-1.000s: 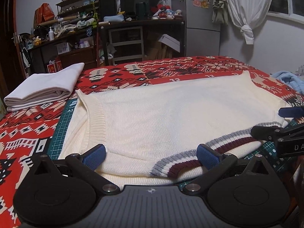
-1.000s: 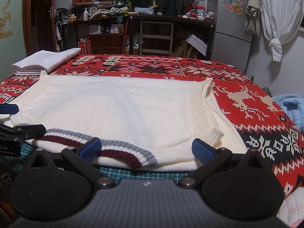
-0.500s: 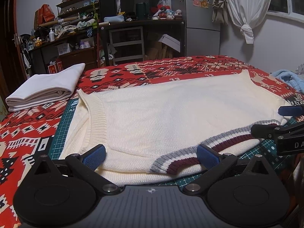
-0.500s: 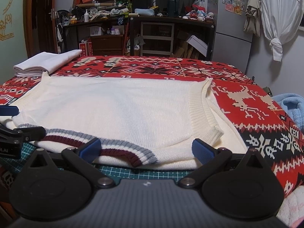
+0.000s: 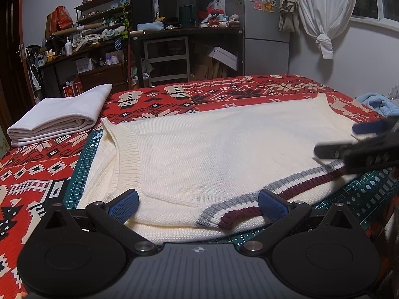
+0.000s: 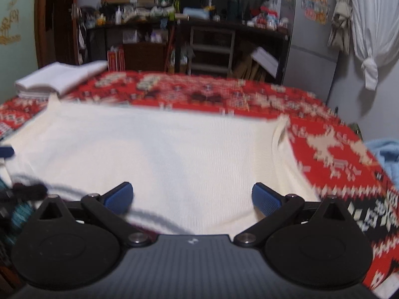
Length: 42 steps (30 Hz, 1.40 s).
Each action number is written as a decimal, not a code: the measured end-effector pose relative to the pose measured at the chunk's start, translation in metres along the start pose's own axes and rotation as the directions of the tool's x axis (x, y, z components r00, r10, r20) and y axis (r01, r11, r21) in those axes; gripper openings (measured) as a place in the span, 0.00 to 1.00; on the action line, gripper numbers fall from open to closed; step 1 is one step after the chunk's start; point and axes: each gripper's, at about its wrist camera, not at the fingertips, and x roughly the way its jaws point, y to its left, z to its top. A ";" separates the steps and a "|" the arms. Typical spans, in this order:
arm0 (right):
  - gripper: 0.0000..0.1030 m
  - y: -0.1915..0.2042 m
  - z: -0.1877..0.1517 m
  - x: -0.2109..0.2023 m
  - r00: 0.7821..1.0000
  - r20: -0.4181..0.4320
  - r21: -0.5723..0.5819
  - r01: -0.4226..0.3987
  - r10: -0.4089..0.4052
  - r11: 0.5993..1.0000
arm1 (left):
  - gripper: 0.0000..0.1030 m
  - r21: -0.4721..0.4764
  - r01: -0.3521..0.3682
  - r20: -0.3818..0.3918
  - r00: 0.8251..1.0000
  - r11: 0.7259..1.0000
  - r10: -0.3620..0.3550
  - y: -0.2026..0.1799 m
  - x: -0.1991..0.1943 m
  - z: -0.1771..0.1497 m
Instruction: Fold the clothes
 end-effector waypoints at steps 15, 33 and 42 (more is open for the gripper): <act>1.00 0.000 0.015 -0.014 0.999 0.015 -0.004 -0.031 0.031 0.999 | 1.00 -0.004 0.003 0.005 1.000 1.000 -0.003 0.000 0.000 -0.001; 1.00 0.001 -0.016 -0.017 0.999 0.019 0.010 -0.031 0.031 0.999 | 1.00 0.079 -0.012 0.078 0.997 0.997 0.005 -0.007 -0.013 0.016; 1.00 0.000 -0.015 -0.017 0.999 0.018 0.009 -0.034 0.034 0.999 | 1.00 0.040 0.053 -0.036 0.998 0.998 -0.052 0.012 0.016 0.017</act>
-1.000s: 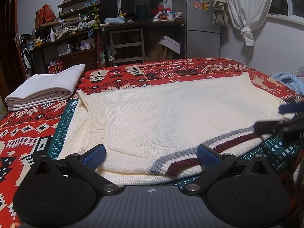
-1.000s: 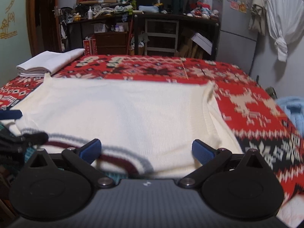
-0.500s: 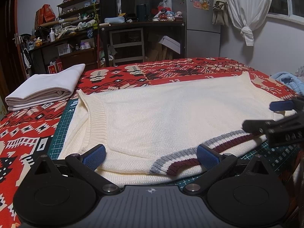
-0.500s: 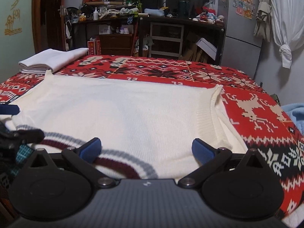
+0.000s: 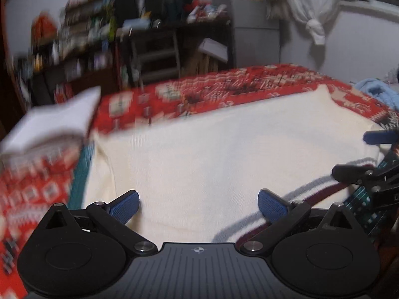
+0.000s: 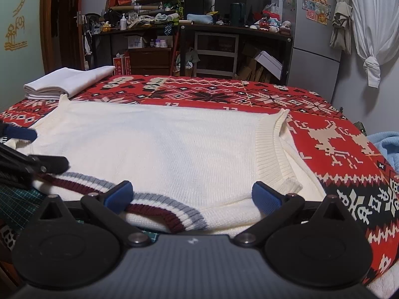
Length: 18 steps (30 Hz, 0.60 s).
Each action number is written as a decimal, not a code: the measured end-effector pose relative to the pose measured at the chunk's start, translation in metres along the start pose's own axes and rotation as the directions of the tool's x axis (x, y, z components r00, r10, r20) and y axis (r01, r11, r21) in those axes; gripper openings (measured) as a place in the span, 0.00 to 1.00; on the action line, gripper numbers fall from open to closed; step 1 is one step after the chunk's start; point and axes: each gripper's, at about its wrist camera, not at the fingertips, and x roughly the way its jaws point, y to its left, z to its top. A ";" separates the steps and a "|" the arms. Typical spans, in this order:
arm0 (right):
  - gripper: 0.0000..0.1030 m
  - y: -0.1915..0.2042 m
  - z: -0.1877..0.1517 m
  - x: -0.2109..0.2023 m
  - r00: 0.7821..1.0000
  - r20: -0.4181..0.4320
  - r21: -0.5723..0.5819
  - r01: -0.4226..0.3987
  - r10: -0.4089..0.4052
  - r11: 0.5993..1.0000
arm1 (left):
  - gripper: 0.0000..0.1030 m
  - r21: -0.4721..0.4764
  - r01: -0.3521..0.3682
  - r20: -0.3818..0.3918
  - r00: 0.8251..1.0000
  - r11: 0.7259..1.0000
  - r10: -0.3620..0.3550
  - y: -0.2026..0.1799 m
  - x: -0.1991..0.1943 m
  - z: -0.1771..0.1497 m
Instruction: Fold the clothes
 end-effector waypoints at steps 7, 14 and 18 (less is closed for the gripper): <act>1.00 0.000 -0.001 0.001 1.000 0.003 -0.001 0.000 0.000 1.000 | 1.00 -0.004 0.010 -0.011 1.000 1.000 -0.010 -0.001 -0.015 -0.013; 1.00 0.001 -0.002 -0.001 1.000 0.000 -0.011 -0.006 0.006 1.000 | 1.00 -0.008 0.007 -0.025 1.000 1.000 -0.007 -0.002 -0.017 -0.011; 1.00 0.001 -0.002 -0.001 1.000 0.002 -0.014 -0.004 0.004 1.000 | 1.00 -0.001 0.011 -0.050 0.999 1.000 -0.011 -0.003 -0.018 -0.008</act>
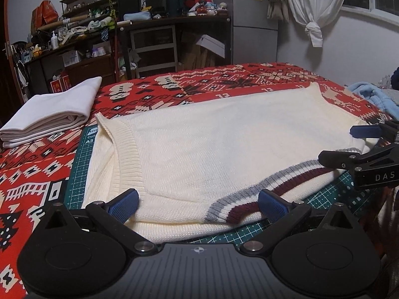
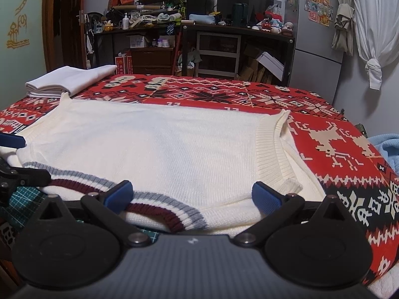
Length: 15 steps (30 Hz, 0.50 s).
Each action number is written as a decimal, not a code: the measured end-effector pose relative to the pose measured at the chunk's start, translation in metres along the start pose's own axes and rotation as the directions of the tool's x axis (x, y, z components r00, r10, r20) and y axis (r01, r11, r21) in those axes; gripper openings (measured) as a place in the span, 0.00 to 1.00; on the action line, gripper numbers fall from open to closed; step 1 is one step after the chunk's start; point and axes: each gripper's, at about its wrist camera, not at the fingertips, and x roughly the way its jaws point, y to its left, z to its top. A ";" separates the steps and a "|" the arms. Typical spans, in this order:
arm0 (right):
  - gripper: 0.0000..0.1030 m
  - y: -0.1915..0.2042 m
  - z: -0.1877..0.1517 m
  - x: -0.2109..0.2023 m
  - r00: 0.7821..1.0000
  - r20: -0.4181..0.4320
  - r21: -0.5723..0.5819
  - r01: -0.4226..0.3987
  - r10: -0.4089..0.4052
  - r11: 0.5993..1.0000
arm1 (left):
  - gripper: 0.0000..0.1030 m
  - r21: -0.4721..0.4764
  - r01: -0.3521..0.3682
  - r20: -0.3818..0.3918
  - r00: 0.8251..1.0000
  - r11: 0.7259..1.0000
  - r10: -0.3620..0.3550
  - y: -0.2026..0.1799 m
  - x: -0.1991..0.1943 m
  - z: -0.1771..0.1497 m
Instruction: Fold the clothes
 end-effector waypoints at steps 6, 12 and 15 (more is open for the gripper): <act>1.00 -0.001 0.003 0.001 1.000 -0.015 -0.005 -0.005 0.005 1.000 | 0.99 -0.030 0.022 -0.044 0.999 0.999 -0.024 0.008 -0.007 0.006; 0.99 0.000 0.010 -0.002 0.999 -0.046 -0.018 -0.017 0.016 1.000 | 0.94 -0.074 -0.015 -0.081 0.997 0.997 0.009 0.019 -0.016 0.015; 0.99 0.000 0.015 -0.009 0.999 -0.041 -0.023 -0.023 0.022 0.999 | 0.94 -0.073 -0.028 -0.089 0.996 0.997 0.021 0.020 -0.020 0.021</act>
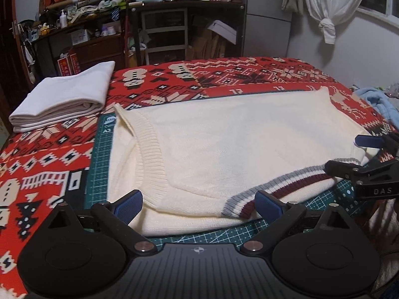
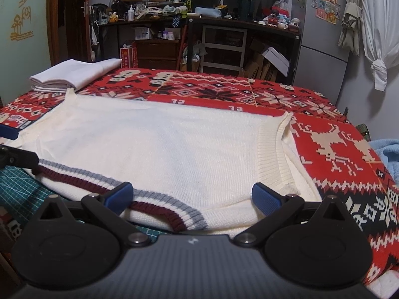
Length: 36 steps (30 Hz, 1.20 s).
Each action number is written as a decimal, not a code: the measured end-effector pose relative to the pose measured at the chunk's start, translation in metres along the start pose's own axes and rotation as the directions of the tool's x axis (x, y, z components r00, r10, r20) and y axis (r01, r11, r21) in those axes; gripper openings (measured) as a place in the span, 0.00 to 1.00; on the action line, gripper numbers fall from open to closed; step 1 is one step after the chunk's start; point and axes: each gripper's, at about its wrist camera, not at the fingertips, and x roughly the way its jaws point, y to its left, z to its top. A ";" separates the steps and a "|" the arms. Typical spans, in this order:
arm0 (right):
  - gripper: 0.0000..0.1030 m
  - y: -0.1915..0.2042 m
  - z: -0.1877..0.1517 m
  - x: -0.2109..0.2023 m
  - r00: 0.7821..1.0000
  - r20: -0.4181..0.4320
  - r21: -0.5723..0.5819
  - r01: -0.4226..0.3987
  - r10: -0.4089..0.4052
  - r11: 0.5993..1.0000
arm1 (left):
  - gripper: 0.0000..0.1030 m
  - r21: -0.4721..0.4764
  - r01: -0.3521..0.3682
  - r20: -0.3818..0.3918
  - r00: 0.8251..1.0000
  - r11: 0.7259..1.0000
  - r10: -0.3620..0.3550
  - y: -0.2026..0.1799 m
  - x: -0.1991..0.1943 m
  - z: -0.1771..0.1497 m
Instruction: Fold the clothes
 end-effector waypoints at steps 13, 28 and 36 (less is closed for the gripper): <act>0.79 -0.014 0.024 -0.033 0.999 0.032 -0.004 0.001 -0.001 1.000 | 0.80 0.015 -0.007 0.032 0.999 1.000 0.006 0.024 -0.019 0.016; 0.34 -0.024 0.019 -0.035 1.000 0.004 0.041 0.006 -0.006 0.999 | 0.22 -0.178 -0.022 -0.009 1.000 0.984 0.021 0.109 0.024 0.038; 0.34 -0.029 0.017 -0.038 1.000 -0.008 0.062 0.027 -0.026 0.998 | 0.22 -0.213 -0.005 -0.042 0.999 0.977 -0.004 0.116 0.049 0.037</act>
